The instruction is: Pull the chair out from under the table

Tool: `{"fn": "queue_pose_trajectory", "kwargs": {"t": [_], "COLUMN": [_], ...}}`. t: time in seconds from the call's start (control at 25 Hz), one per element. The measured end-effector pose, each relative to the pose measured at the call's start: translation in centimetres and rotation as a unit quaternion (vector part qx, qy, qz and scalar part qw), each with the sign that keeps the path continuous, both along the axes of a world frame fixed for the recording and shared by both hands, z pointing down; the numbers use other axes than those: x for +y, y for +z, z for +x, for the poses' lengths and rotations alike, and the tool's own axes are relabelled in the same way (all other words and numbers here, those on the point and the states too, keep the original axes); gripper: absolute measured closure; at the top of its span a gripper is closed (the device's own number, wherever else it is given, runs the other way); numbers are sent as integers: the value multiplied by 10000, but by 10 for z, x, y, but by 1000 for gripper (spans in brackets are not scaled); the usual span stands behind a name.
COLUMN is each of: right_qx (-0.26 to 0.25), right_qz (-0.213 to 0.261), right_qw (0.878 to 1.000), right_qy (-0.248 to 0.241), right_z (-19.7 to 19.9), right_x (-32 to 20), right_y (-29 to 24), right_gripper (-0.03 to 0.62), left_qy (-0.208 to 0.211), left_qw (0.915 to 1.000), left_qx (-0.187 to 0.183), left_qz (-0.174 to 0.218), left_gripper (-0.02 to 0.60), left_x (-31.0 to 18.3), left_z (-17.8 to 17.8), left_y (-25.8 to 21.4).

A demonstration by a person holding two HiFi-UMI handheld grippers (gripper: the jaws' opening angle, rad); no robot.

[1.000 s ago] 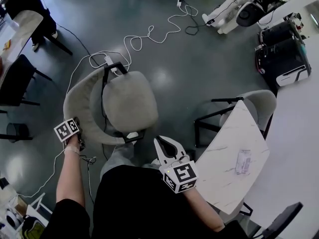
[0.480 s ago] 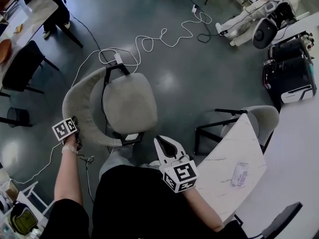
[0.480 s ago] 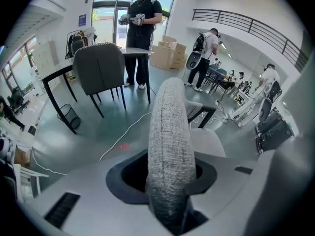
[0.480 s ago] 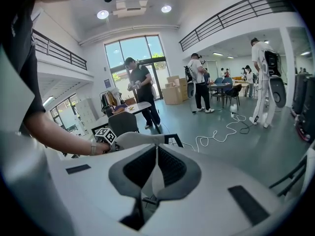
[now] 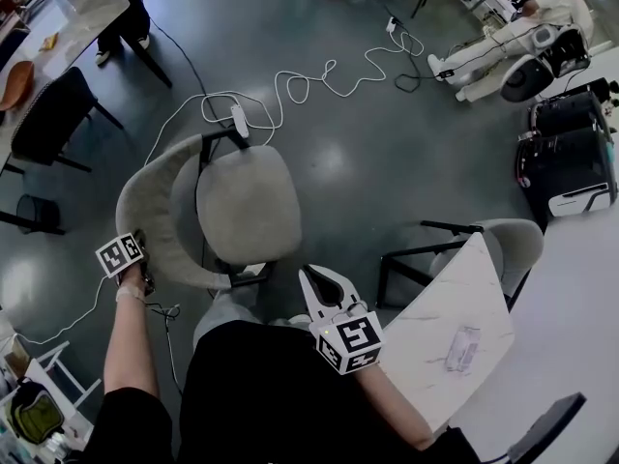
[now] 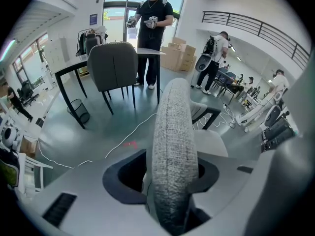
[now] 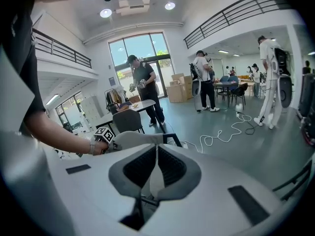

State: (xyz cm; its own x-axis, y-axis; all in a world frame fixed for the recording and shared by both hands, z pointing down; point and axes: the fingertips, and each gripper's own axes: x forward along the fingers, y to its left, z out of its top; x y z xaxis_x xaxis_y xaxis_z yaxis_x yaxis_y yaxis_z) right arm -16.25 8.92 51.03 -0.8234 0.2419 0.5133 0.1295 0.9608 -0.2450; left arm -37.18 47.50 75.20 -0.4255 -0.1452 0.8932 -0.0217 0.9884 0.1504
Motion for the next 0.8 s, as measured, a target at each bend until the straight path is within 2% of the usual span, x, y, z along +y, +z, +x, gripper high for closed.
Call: {"fn": "queue_pose_trajectory", "kwargs": {"t": [0.2,0.44,0.68,0.8], "right_qx": [8,-9,-10,-22], "right_qz": [18,58,8,-3], "right_qw": [10000,9998,9995,9993], "right_qy": [62,174,320,362], "right_z": [3,15,20,23], "right_x": [-3,-8,-10,-10], "right_y": [0,-1,0,-1], "right_gripper": [574,574,574,574], "left_qy": [-17,465,466,355], "left_qw": [10000,9988,9981,9984], "left_qx": [-26,44,-68,-197], "left_qz": [-48,-162,-396,-389], "left_gripper": [376,364,364,364], "left_x": [7,4,7,9], "left_z": [-1,3,0,-1], "left_y": [0,-5,-18,-31]}}
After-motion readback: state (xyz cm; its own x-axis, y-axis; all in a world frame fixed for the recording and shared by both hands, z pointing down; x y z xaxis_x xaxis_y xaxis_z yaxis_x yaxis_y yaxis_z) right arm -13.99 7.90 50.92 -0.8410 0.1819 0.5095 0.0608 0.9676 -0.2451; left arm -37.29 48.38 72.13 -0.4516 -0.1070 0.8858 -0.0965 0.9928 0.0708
